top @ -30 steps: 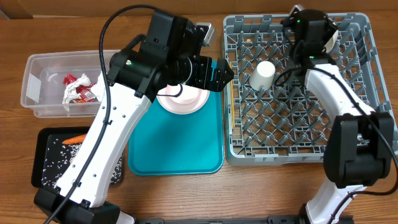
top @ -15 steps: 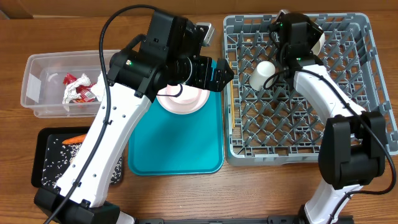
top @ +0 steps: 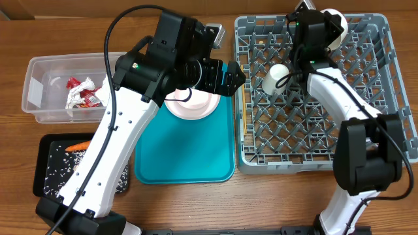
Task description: Sort waste into correct bins and load items into the dishwasher
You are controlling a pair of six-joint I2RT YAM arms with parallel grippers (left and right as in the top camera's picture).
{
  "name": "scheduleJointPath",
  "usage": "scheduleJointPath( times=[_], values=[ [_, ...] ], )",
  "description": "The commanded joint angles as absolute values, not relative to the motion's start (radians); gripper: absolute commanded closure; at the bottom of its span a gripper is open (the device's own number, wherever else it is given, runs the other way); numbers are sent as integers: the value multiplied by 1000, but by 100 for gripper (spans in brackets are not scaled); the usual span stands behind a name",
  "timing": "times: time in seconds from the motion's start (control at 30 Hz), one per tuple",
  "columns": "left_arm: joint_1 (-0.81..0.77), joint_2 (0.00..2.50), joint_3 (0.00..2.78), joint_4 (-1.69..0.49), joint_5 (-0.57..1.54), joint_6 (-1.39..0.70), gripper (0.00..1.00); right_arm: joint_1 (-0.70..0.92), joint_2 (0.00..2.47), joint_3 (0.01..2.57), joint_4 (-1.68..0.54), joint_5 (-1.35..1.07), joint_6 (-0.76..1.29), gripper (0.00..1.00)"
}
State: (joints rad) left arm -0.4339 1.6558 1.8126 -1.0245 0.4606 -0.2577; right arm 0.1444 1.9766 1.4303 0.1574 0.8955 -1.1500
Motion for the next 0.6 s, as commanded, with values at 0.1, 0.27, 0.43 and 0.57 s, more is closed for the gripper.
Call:
scheduleJointPath(
  times=[0.1,0.27,0.43,0.57],
  values=[
    [-431,1649,1828,-1024,456,-239,0,140,2075,1439,231,961,-1229,96],
    [-430,1649,1828,-1024,456,-239,0,147,2080,1439,241,961,-1228,96],
    [-431,1649,1828,-1024,456,-239,0,152,2080,1439,230,988,-1227,96],
    [-430,1649,1828,-1024,456,-239,0,158,2080,1439,230,1015,-1227,96]
  ],
)
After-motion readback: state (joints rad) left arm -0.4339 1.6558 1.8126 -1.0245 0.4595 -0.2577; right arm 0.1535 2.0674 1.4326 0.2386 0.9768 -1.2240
